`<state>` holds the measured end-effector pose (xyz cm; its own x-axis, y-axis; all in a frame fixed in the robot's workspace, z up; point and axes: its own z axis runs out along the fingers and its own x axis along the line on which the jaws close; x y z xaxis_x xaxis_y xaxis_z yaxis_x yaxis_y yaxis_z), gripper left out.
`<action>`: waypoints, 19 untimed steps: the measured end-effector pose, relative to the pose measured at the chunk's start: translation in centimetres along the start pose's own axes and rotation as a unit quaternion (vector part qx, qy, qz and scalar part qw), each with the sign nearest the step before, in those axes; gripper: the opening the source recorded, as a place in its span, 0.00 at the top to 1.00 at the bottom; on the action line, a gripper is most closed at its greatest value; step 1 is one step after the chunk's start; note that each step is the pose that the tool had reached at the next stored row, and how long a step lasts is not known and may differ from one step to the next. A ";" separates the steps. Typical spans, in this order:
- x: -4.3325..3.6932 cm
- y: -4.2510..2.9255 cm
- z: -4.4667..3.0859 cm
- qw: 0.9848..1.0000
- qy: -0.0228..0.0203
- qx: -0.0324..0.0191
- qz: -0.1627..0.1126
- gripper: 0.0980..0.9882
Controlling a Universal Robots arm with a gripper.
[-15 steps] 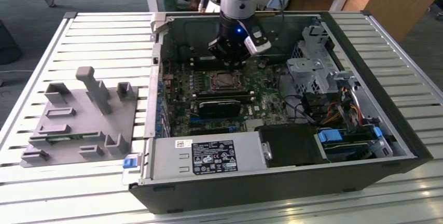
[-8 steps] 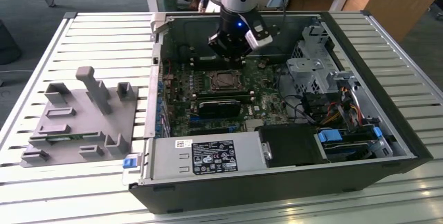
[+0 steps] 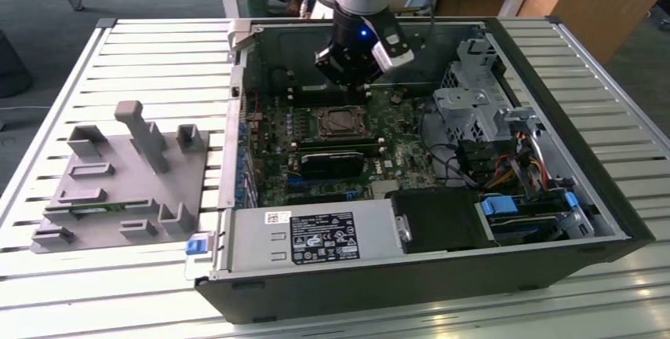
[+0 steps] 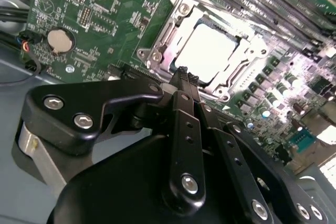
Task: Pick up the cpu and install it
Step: 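Install the second cpu locking lever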
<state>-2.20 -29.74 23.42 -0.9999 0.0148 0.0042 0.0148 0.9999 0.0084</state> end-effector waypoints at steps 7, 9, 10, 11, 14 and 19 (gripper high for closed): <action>-0.01 -0.92 -0.01 1.000 0.000 0.000 0.000 0.99; -0.02 -1.19 -0.01 1.000 0.000 0.000 0.000 0.99; -0.02 -1.31 -0.01 1.000 0.000 0.000 0.000 0.99; -0.02 -1.40 -0.01 1.000 0.000 0.000 0.000 0.99; -0.02 -1.55 -0.02 1.000 0.000 0.000 0.000 0.99; -0.02 -1.59 -0.53 1.000 0.000 0.000 0.000 0.99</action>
<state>-2.20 -31.33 23.93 -0.9999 0.0148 0.0042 0.0148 0.9999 0.0083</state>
